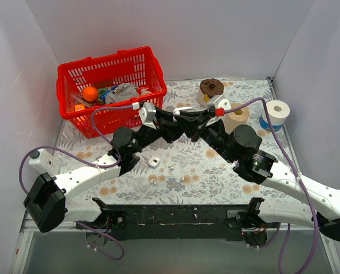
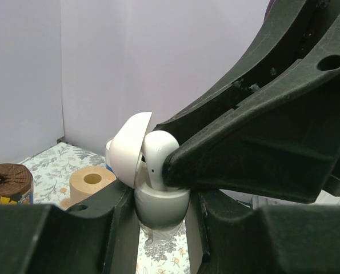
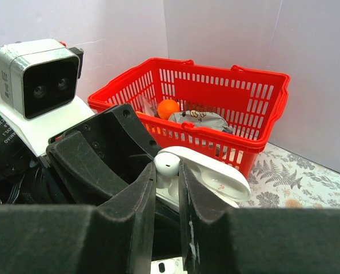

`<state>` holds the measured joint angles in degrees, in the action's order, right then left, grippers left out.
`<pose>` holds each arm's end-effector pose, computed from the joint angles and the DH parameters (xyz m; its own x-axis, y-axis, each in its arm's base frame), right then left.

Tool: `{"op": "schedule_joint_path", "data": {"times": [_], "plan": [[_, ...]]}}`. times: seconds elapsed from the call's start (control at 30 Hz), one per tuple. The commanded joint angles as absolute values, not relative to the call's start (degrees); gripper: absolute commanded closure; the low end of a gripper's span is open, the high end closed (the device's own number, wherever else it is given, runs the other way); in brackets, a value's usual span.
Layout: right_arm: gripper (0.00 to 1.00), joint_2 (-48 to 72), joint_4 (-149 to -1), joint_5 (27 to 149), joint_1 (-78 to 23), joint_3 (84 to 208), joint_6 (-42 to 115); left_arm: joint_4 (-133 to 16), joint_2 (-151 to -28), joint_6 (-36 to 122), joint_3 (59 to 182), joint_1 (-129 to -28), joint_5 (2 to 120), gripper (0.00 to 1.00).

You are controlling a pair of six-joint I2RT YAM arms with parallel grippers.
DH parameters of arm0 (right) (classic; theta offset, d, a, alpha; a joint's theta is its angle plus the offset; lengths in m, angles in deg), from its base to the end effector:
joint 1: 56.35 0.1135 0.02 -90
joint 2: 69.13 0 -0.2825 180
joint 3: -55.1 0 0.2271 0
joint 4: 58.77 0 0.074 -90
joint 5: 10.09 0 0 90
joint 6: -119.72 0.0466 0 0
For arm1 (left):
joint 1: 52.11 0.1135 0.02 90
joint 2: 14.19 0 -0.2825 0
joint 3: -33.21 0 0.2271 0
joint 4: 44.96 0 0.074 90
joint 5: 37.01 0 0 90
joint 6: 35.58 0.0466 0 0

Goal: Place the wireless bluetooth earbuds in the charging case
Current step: Place the earbud in the charging case.

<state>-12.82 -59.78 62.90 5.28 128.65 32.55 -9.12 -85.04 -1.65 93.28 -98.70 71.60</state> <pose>0.1042 0.1642 0.4490 0.0977 0.2803 -0.9549 -0.7136 0.6885 0.1291 0.1661 -0.1973 0.3879 -0.5736 -0.5379 -0.6178 0.7367 -0.0090 -0.6762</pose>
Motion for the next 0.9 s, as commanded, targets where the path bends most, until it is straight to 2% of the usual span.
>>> {"op": "schedule_joint_path", "data": {"times": [0.0,0.43,0.7,0.87], "plan": [[0.72,-13.9,-61.0,60.2,5.5,129.6,33.1,-7.7,-82.7,-0.8,94.6,-98.7,70.8,1.0],[0.56,-13.7,-63.6,59.6,5.5,130.9,33.8,-7.5,-82.6,-0.9,94.2,-98.7,71.0,1.0],[0.4,-13.3,-65.1,60.3,5.5,133.6,34.2,-7.1,-82.5,-1.0,93.5,-98.7,70.7,1.0],[0.34,-13.4,-66.3,58.9,5.5,136.4,35.5,-6.5,-82.4,-1.4,92.5,-98.7,70.7,1.0]]}}
